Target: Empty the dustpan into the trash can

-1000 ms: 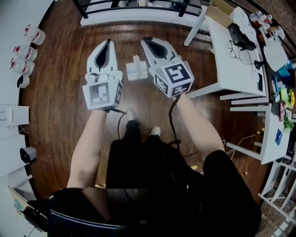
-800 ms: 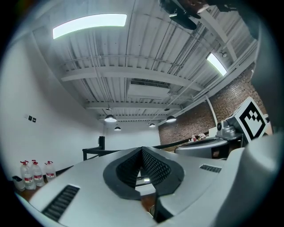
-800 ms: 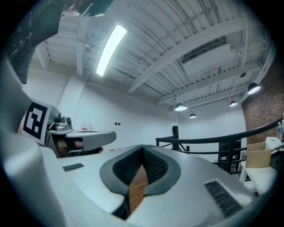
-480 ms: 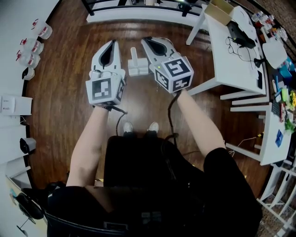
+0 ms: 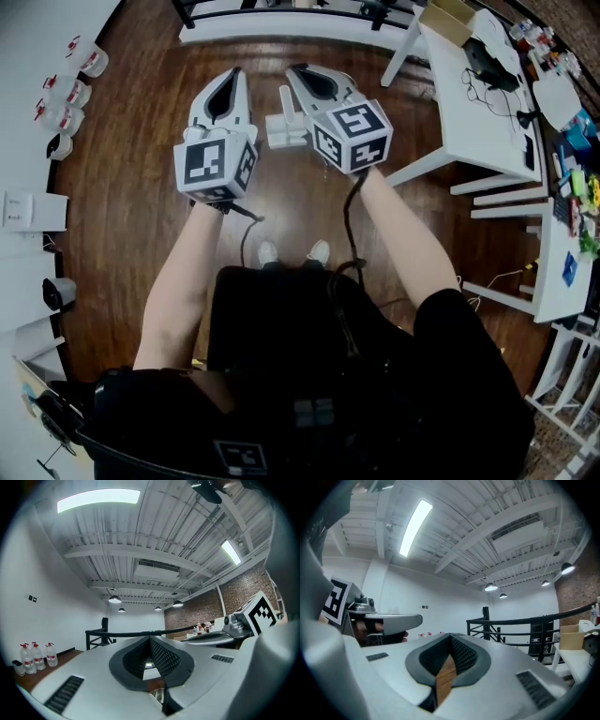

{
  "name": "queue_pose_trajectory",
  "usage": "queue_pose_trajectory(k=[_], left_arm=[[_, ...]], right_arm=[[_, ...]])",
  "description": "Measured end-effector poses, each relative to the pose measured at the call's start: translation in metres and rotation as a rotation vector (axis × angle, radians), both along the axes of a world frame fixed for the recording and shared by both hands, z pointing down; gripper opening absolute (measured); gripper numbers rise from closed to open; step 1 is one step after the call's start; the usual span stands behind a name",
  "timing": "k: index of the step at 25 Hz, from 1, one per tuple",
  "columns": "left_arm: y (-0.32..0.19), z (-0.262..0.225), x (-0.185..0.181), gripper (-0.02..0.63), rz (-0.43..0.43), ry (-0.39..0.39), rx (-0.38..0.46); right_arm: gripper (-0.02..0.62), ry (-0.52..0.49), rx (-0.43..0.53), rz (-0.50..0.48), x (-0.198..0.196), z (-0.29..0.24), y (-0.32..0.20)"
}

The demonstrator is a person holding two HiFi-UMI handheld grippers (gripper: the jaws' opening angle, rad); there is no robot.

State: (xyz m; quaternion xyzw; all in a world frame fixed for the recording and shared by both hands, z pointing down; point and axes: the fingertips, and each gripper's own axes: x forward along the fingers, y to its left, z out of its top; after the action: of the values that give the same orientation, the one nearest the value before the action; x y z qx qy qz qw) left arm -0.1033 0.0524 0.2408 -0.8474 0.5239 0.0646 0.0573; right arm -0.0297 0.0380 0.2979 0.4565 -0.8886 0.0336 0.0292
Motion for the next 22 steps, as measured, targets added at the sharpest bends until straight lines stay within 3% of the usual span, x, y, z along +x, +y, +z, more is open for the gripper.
queue_pose_trajectory(k=[5, 22], left_arm=[[0.001, 0.007, -0.012, 0.005, 0.006, 0.004, -0.021], [-0.007, 0.035, -0.028, 0.005, -0.007, 0.012, -0.089]], right_arm=[[0.007, 0.029, -0.001, -0.021, -0.02, 0.004, 0.007], [0.007, 0.051, -0.031, -0.037, -0.033, 0.025, 0.005]])
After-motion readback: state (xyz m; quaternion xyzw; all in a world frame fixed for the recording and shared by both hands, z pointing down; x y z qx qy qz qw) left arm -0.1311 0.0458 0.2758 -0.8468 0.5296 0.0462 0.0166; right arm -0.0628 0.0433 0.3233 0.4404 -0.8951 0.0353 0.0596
